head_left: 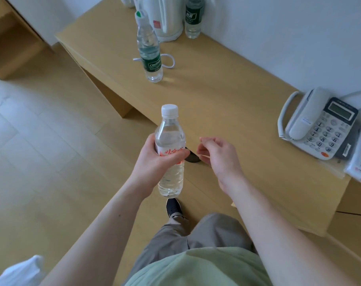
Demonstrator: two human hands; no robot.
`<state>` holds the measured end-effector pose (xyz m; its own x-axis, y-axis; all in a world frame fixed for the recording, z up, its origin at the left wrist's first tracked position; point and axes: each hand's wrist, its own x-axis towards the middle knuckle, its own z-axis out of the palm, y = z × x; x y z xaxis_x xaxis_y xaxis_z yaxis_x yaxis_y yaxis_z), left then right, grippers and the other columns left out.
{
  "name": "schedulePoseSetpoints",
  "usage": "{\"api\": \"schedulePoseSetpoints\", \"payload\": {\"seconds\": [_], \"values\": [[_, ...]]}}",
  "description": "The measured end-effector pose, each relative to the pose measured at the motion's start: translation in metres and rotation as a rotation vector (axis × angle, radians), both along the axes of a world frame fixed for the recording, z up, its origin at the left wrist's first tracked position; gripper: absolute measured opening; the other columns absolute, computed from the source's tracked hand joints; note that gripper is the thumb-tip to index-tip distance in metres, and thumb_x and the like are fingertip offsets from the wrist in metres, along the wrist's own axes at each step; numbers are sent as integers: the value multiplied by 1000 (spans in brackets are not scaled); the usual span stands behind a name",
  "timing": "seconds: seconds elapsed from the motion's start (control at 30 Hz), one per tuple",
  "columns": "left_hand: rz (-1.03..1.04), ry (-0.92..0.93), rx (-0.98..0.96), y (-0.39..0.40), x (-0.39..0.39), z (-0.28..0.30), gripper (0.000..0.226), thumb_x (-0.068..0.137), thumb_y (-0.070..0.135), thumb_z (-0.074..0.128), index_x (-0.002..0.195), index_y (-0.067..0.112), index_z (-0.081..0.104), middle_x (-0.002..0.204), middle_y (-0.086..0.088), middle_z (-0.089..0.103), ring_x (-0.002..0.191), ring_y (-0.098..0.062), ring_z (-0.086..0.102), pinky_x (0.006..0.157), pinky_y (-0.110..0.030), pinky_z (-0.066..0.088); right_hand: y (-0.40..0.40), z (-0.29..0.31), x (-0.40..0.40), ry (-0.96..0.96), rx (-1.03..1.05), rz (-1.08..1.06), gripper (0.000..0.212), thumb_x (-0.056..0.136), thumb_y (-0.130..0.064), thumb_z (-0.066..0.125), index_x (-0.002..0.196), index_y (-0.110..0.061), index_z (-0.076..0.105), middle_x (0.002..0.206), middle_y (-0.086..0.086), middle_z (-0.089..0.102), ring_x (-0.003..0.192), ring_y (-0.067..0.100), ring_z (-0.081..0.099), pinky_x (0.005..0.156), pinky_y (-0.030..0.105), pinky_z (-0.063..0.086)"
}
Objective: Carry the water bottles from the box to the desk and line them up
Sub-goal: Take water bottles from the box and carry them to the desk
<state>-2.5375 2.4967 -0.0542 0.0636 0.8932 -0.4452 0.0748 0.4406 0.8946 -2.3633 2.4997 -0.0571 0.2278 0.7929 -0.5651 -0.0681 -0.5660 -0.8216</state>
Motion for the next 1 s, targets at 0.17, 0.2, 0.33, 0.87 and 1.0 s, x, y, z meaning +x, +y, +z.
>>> {"api": "schedulePoseSetpoints", "payload": {"seconds": [0.17,0.2,0.33,0.87,1.0], "values": [[12,4,57,48,-4,7,60,61,43,91,112,31,61,95,9,73,86,-10,74,68,-23,58,34,4,-6,31,16,-36,14,98,-24,59,94,-17,70,85,-1,71,89,18,69,86,37,58],[16,3,66,58,-3,7,61,61,42,91,112,30,61,95,9,73,86,-10,74,68,-23,58,41,3,-6,38,15,-44,13,98,-24,59,96,-17,70,86,-1,71,91,18,70,87,36,59],[44,30,93,94,2,7,61,61,43,92,112,32,60,97,9,73,88,-11,74,70,-25,57,69,-1,-6,48,21,-42,14,98,-23,58,97,-18,71,84,-3,72,89,16,71,92,39,58],[143,62,174,194,28,2,59,67,33,92,115,35,59,103,11,71,96,-10,72,80,-31,59,184,-2,9,56,33,-12,13,98,-20,59,95,-16,70,82,-3,71,83,12,70,87,35,59],[134,82,173,212,28,-2,61,64,36,93,114,40,57,103,18,69,98,-3,69,80,-28,58,203,-2,9,42,38,-53,12,98,-21,59,92,-19,70,81,-5,70,84,11,69,87,33,58]]}}
